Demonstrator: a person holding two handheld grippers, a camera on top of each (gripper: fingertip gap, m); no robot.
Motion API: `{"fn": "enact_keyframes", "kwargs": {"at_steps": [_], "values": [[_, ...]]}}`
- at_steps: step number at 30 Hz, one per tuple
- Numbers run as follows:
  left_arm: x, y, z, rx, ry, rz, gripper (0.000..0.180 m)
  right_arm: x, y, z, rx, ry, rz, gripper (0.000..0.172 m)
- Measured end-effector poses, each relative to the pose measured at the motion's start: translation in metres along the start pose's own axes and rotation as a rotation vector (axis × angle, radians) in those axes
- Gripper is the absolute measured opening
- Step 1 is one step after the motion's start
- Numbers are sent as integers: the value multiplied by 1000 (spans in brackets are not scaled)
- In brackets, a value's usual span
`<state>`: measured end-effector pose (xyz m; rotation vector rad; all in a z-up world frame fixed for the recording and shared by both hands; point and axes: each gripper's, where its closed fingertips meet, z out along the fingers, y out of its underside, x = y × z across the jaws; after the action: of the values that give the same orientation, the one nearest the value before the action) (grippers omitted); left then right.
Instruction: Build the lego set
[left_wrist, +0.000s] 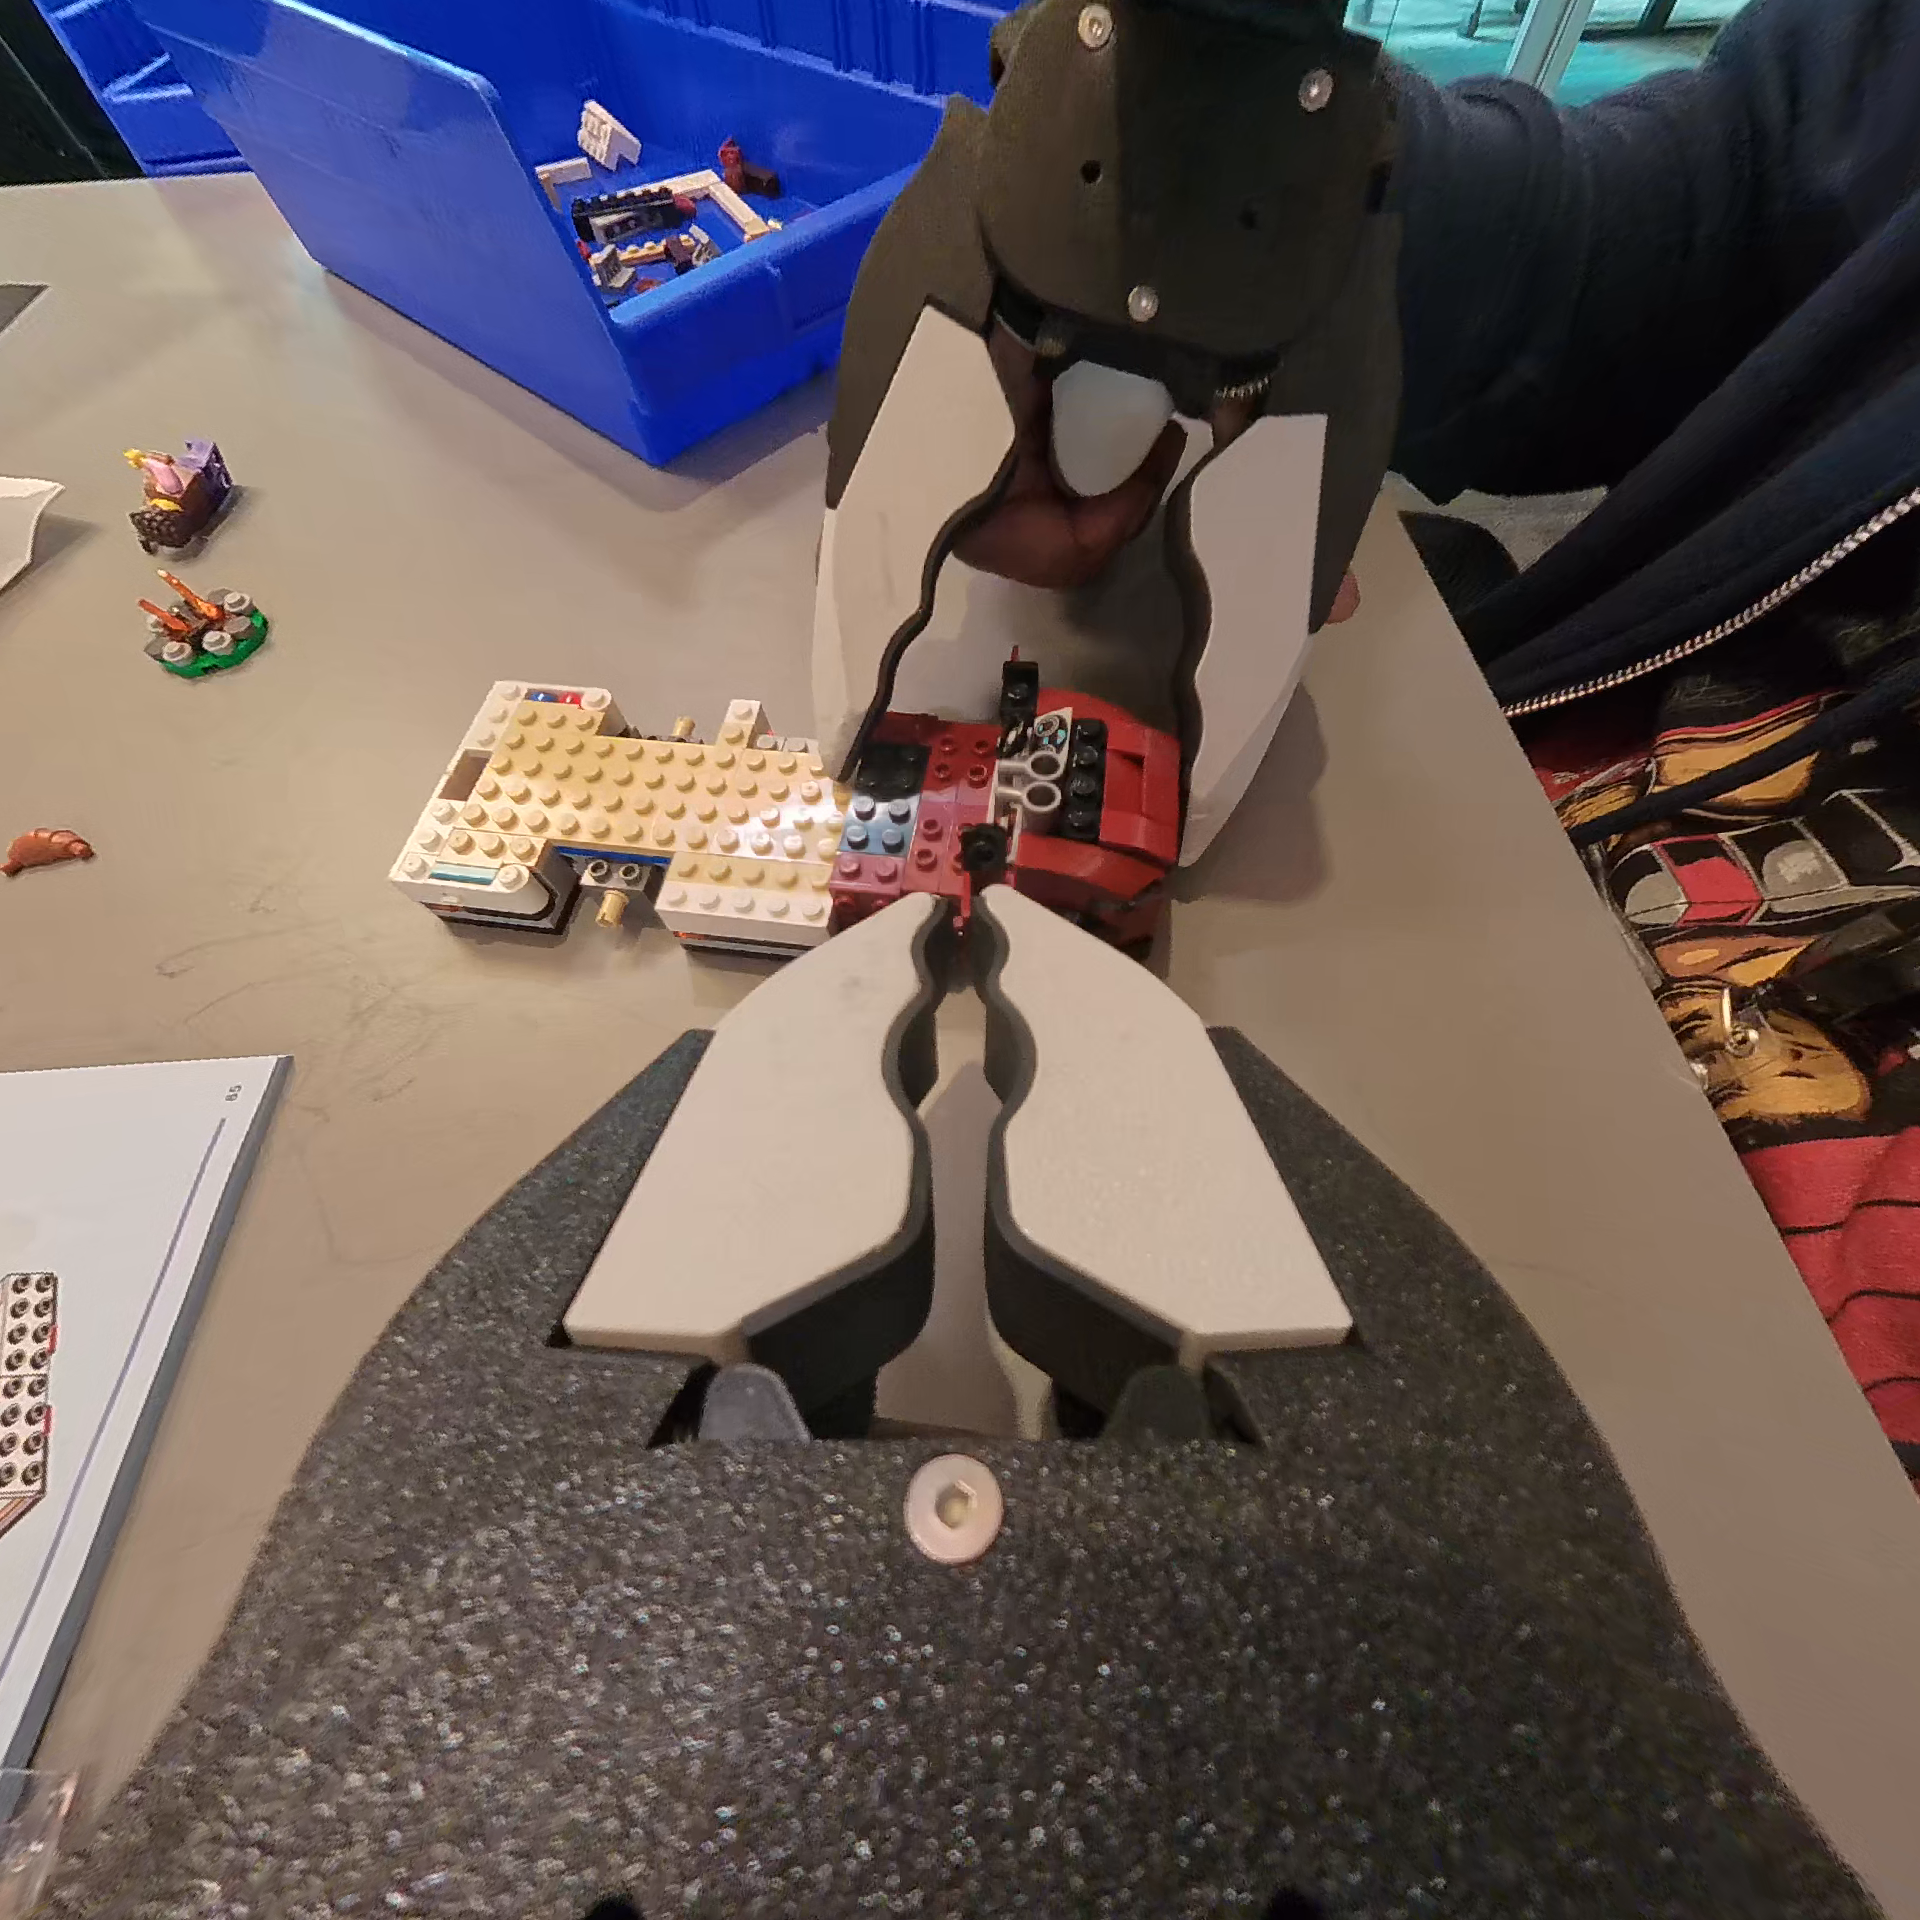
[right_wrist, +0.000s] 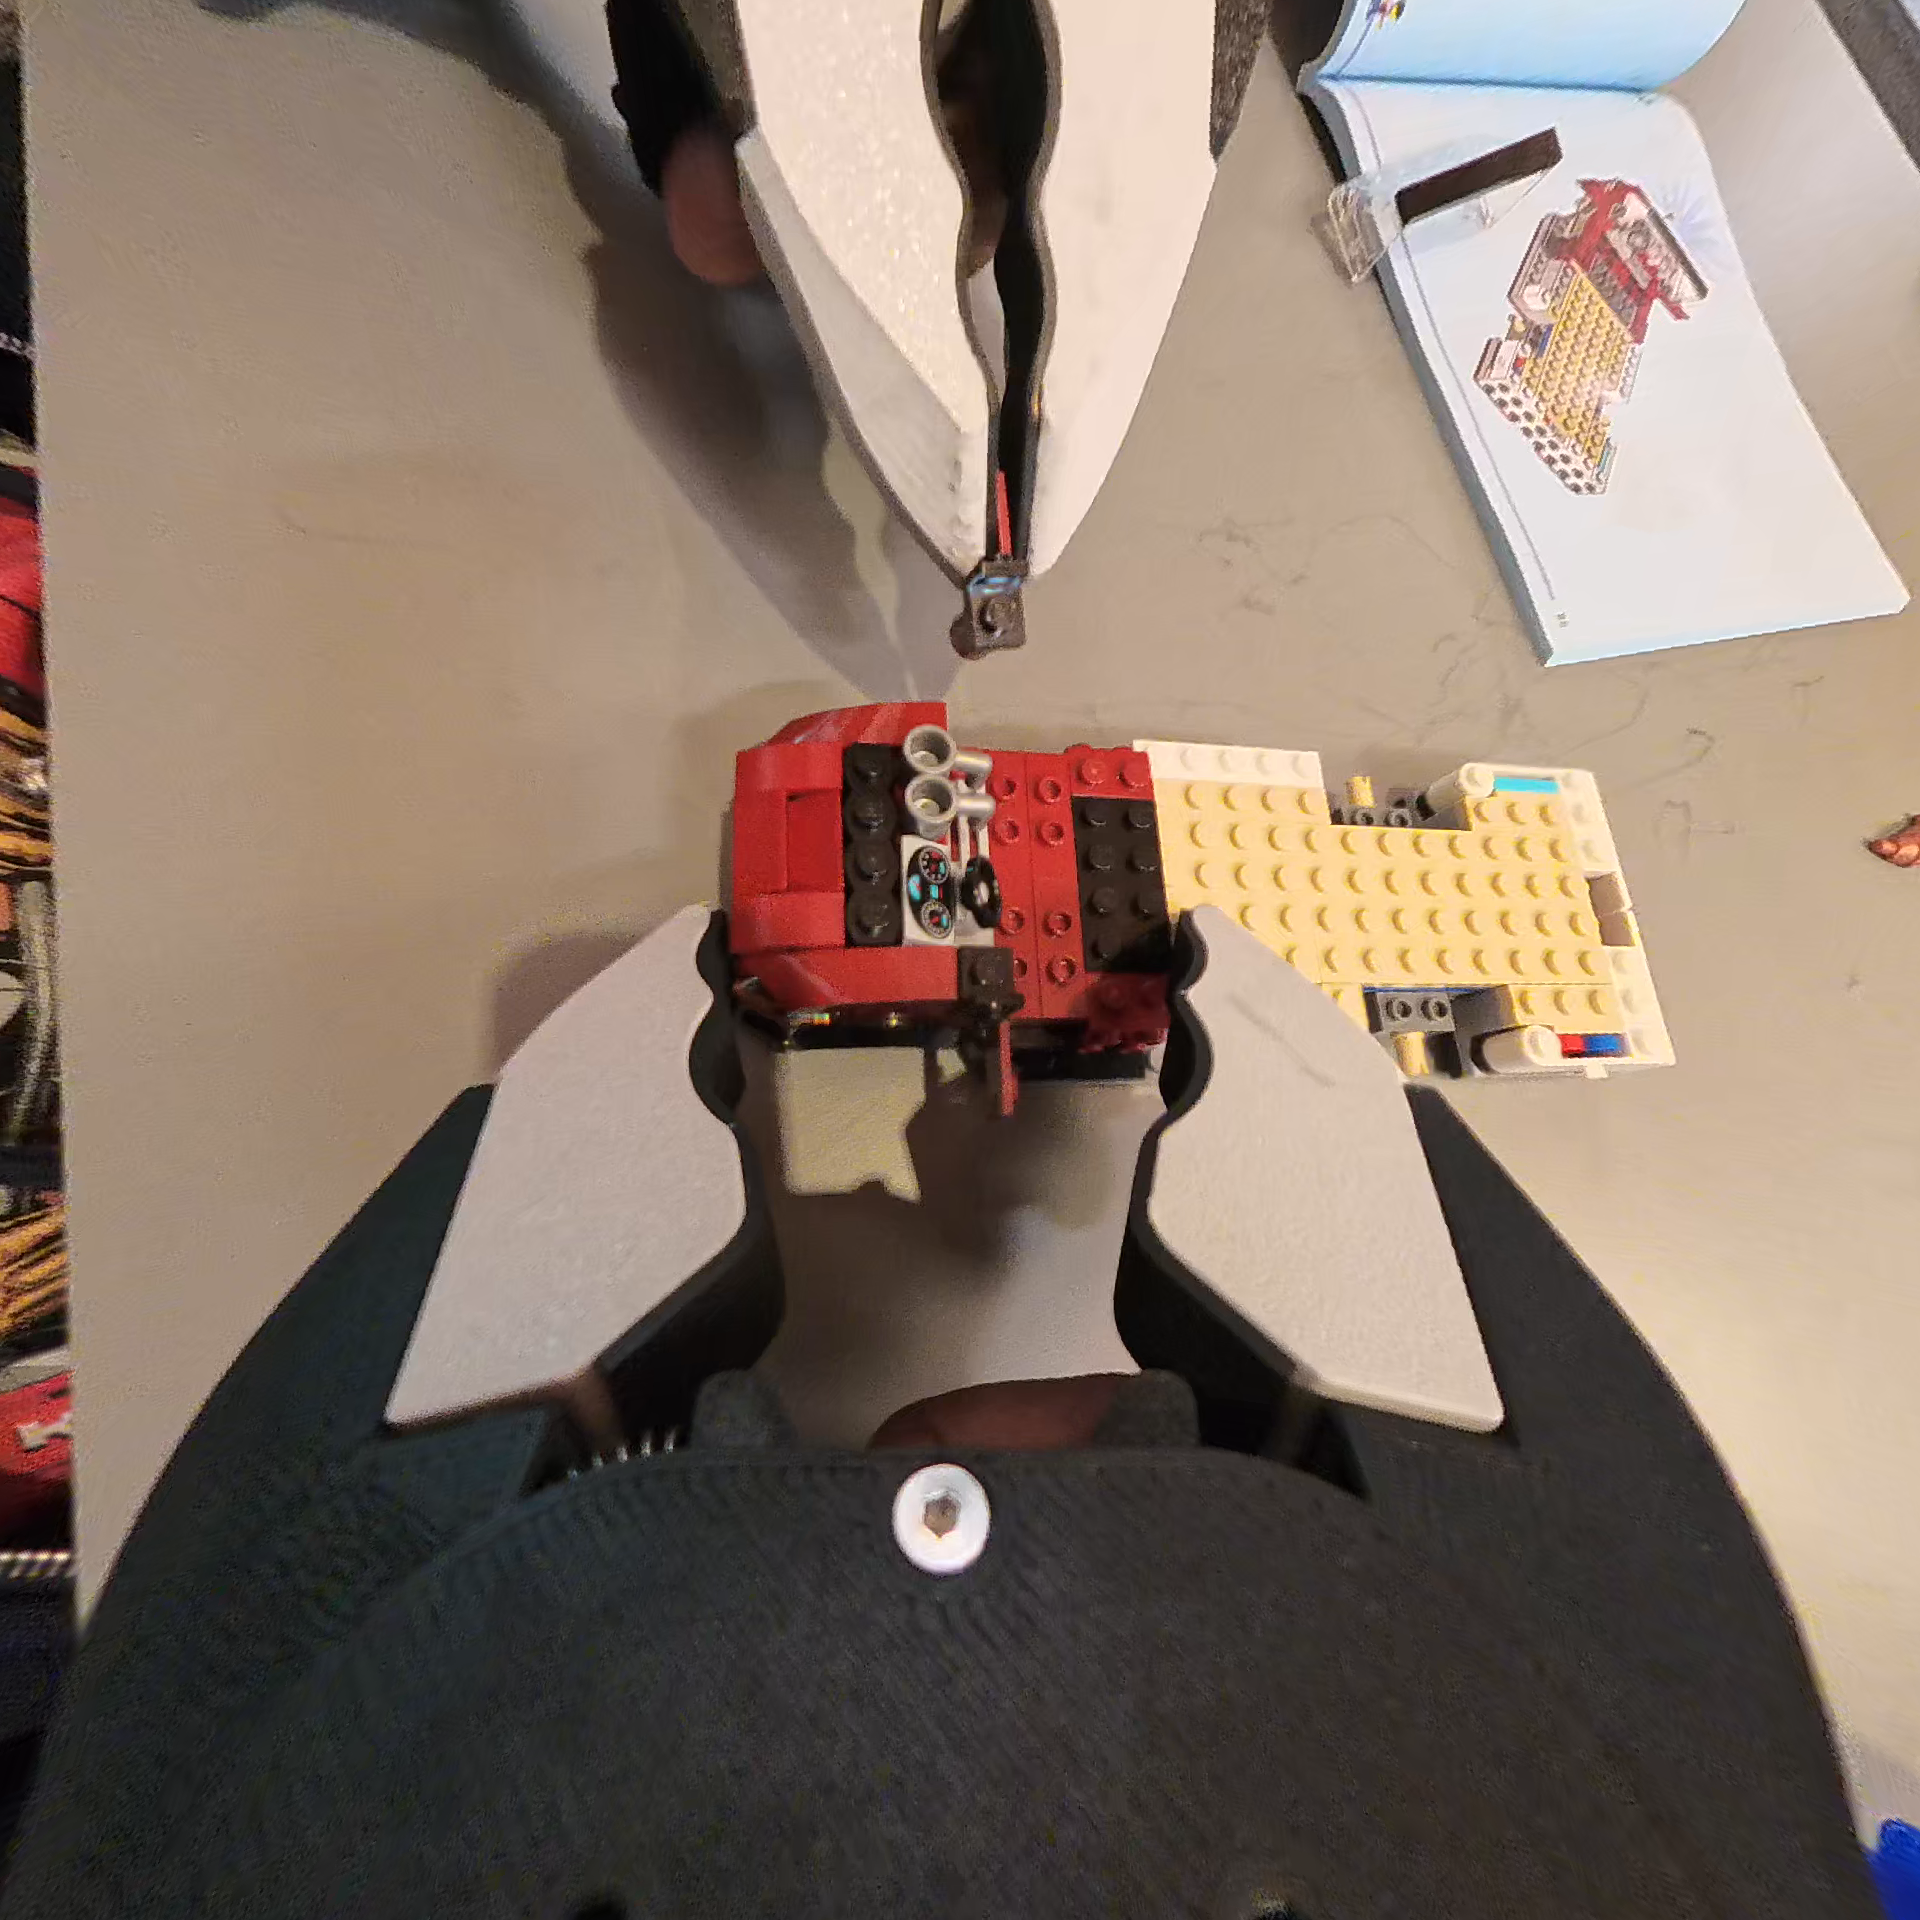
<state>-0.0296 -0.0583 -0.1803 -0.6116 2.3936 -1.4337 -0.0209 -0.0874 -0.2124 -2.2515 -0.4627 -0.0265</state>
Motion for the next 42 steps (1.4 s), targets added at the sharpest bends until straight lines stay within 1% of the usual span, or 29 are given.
{"fn": "enact_keyframes", "kwargs": {"at_steps": [5,14,15,17,18,19,21,26,31,38,42], "values": [[3,-5,1,27,16,-15,3,-4,-4,-7,39,12,1,79],[3,-5,2,23,10,-10,3,-5,-2,-7,-2,62,-42,74],[4,-5,2,20,13,-10,3,-5,-4,-9,3,70,-49,69],[4,-4,3,18,10,-6,3,-7,-12,-14,38,71,-52,45],[4,-4,3,16,9,-4,3,-8,-15,-16,54,67,-45,40],[4,-4,3,13,6,-3,3,-8,-14,-17,50,57,-33,41],[2,-3,4,7,-2,-5,3,-5,-12,-18,35,74,-20,56],[-6,1,3,-17,-27,-52,3,-7,-6,-17,31,76,-16,56],[-13,16,5,-104,-42,-110,3,-10,-10,-12,27,76,-31,57],[-13,14,3,-88,-45,-104,3,-6,-21,-3,-23,104,-85,57],[-13,13,2,-78,-45,-102,3,-6,-11,5,-113,133,-135,52]]}}
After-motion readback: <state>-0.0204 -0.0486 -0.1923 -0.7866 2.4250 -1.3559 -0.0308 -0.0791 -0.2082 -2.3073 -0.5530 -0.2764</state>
